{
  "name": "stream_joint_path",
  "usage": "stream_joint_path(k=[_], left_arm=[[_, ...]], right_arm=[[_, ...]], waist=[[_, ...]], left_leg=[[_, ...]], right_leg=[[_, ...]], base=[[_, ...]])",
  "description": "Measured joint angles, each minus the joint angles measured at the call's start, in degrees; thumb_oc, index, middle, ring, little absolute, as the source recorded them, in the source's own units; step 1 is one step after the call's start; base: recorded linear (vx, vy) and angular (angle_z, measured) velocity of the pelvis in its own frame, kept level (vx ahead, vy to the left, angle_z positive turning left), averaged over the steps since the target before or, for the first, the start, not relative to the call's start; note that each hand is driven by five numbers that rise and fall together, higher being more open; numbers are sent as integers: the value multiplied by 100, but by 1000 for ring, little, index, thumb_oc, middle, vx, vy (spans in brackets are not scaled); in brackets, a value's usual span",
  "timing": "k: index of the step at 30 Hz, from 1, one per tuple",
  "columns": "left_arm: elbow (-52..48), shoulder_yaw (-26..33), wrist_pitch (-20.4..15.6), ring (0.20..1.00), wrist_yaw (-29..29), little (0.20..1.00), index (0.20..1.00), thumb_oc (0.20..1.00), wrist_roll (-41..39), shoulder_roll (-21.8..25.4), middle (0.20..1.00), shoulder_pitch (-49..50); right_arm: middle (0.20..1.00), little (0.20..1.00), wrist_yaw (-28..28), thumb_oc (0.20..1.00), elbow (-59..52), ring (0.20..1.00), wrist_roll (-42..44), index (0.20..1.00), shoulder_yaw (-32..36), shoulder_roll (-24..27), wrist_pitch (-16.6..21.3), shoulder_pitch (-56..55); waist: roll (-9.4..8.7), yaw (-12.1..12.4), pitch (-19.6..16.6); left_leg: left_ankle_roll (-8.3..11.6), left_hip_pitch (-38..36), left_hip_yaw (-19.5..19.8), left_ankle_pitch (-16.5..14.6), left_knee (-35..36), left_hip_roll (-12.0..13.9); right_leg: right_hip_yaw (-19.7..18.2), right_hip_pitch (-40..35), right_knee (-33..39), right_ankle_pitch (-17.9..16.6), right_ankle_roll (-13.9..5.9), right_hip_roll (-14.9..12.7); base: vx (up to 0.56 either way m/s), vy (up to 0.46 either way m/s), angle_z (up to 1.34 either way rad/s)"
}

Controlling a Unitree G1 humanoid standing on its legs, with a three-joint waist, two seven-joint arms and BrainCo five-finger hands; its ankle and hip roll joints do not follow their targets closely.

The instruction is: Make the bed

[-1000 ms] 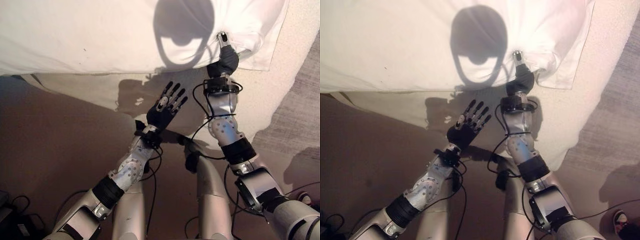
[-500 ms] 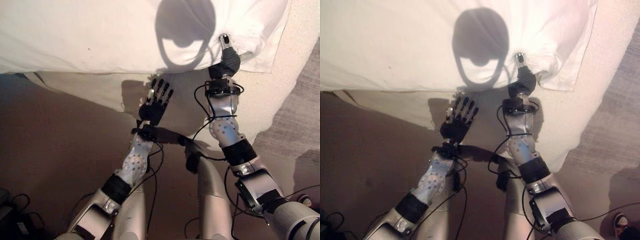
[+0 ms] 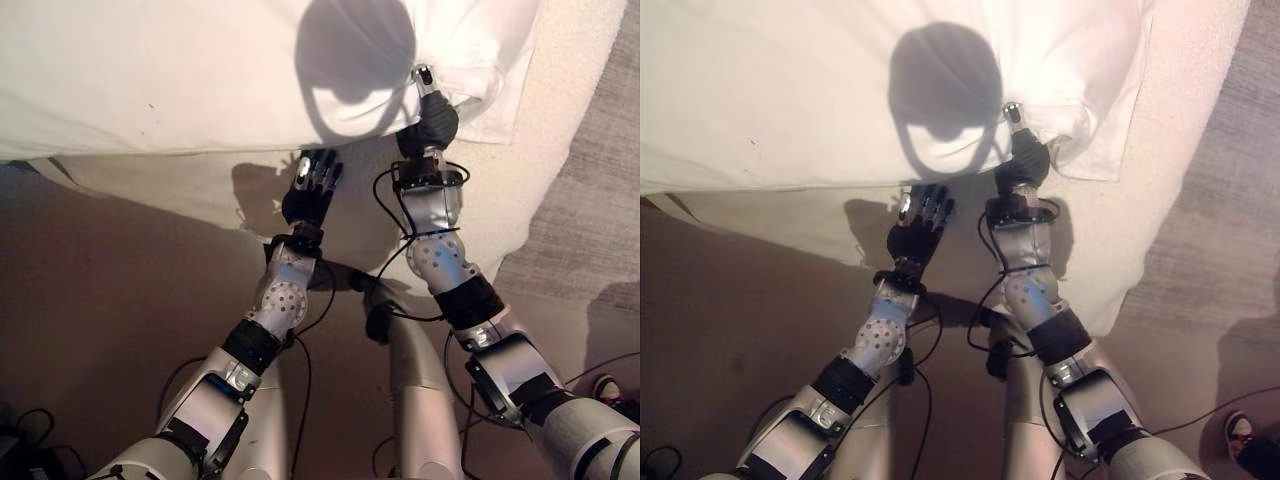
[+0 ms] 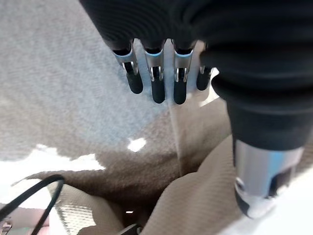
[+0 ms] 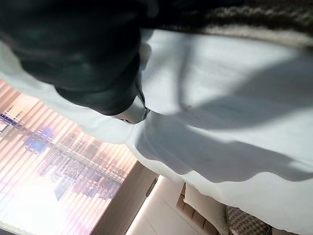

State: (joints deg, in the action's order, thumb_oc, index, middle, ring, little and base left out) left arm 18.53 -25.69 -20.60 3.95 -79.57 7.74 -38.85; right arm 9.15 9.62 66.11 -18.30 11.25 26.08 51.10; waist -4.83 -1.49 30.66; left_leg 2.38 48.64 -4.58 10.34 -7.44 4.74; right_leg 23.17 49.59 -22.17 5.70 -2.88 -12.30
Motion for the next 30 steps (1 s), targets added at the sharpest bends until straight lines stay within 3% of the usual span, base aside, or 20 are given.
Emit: stream_joint_path(k=[4, 18, 30], left_arm=[[68, -13, 1, 1000, 6, 1000, 1000, 1000, -2, -108, 1000, -102], [54, 4, -236, 1000, 63, 1000, 1000, 1000, -7, -122, 1000, -620], [-202, 706, -459, 1000, 264, 1000, 1000, 1000, 2, 82, 1000, -602]], right_arm=[[200, 200, 0, 200, 8, 200, 4, 200, -60, -104, -4, 54], [200, 200, -69, 200, 30, 200, 4, 200, -61, -159, -16, 58], [200, 200, -121, 200, 57, 200, 2, 200, -61, -164, -53, 57]], waist=[[-96, -105, 0], [-106, -179, 3], [-106, -151, 3]], left_leg=[[-8, 0, -14, -5, -16, 3], [-22, 4, -21, -15, -19, -11], [-23, 24, -22, -16, -16, 0]], right_leg=[[-28, 2, 22, -36, 1, 10], [-45, -10, 74, -66, -25, 8], [-46, 7, 93, -66, -25, 20]], base=[[0, -4, -3], [0, 0, 0], [0, 0, 0]])
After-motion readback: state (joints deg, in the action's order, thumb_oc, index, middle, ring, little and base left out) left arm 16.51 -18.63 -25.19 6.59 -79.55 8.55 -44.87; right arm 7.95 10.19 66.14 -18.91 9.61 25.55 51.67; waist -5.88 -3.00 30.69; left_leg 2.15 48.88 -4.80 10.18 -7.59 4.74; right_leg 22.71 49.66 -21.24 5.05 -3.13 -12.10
